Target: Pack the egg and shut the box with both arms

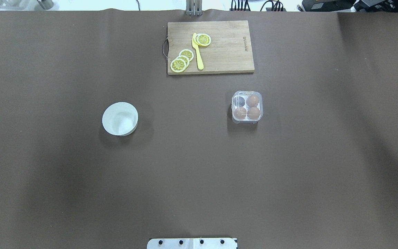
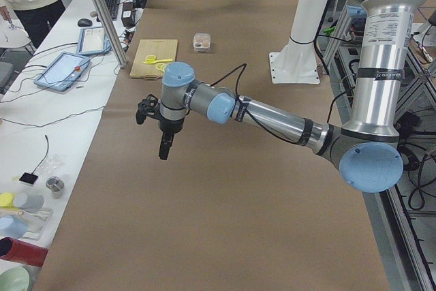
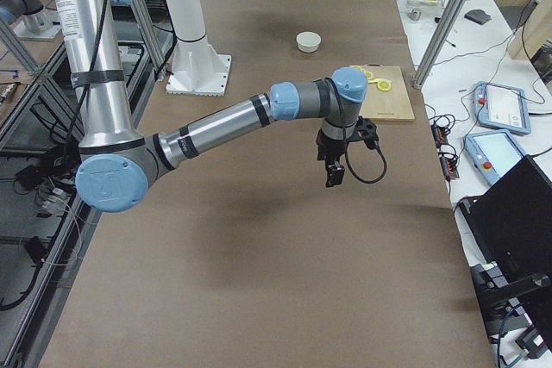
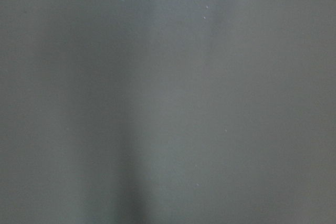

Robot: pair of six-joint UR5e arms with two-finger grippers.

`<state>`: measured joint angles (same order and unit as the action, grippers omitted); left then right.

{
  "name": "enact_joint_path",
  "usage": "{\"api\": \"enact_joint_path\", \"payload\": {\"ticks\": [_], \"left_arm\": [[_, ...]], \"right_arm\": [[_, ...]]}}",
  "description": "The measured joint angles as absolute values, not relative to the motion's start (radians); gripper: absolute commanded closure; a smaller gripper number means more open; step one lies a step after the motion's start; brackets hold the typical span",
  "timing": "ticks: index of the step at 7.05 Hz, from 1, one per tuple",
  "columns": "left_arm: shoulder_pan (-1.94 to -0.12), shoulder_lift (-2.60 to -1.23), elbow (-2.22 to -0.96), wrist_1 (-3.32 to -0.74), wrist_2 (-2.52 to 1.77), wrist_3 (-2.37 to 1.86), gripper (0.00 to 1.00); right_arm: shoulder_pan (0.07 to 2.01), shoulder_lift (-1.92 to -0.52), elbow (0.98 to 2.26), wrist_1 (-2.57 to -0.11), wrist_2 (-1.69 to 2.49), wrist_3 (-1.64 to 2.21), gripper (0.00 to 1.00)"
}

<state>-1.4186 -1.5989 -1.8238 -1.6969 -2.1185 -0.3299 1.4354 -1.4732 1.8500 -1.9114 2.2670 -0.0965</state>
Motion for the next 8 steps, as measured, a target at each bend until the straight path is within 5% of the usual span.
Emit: {"api": "enact_joint_path", "payload": {"ticks": [8], "left_arm": [[-1.532,-1.542,-1.653,-1.723,-2.353,-0.202,0.02]], "right_arm": [[1.543,-1.605,1.777,-1.859,2.379,-0.134,0.00]]}}
